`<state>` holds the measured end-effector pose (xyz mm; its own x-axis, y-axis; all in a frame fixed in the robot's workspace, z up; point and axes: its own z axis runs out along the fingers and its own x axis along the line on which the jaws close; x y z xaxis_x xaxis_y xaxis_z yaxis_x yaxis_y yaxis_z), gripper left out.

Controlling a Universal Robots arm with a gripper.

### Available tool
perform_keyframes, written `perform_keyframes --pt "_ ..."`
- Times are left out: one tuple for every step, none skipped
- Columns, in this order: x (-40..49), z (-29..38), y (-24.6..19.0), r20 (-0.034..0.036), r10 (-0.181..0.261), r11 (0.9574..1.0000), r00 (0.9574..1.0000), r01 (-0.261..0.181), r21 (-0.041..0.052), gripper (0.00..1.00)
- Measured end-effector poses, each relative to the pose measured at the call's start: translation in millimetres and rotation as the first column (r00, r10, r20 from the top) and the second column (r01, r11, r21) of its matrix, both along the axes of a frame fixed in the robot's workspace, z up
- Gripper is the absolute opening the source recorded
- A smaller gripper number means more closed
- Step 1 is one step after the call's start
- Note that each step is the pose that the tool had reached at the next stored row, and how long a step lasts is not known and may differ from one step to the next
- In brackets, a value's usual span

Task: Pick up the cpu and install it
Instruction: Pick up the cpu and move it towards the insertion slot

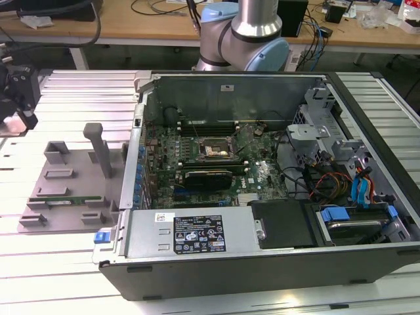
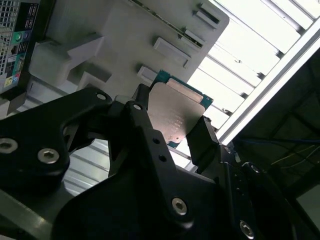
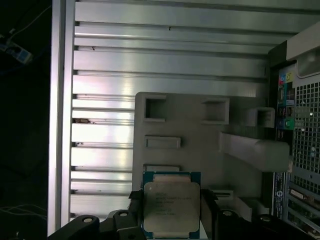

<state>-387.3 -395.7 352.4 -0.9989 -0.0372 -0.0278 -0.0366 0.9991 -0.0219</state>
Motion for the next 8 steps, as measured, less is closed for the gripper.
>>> perform_keyframes --pt "0.0 2.1 0.1 0.0000 0.000 1.0000 1.0000 0.000 -0.0010 0.55" --pt "0.0 3.7 0.1 -0.0001 0.000 1.0000 1.0000 0.000 -0.0017 0.55" --pt "0.0 4.5 0.1 0.0000 0.000 1.0000 1.0000 0.000 -0.0020 0.55" --pt "0.0 5.4 0.2 0.0000 0.000 1.0000 1.0000 0.000 -0.0024 0.55" --pt "0.0 6.8 0.2 0.0000 0.000 1.0000 1.0000 0.000 -0.0030 0.55" --pt "0.0 8.9 0.3 0.0000 0.000 1.0000 1.0000 0.000 -0.0040 0.55" --pt "0.0 10.5 0.3 0.0000 0.000 1.0000 1.0000 0.000 -0.0046 0.55" --pt "0.0 11.9 0.3 0.0001 0.000 1.0000 1.0000 0.000 -0.0055 0.55"
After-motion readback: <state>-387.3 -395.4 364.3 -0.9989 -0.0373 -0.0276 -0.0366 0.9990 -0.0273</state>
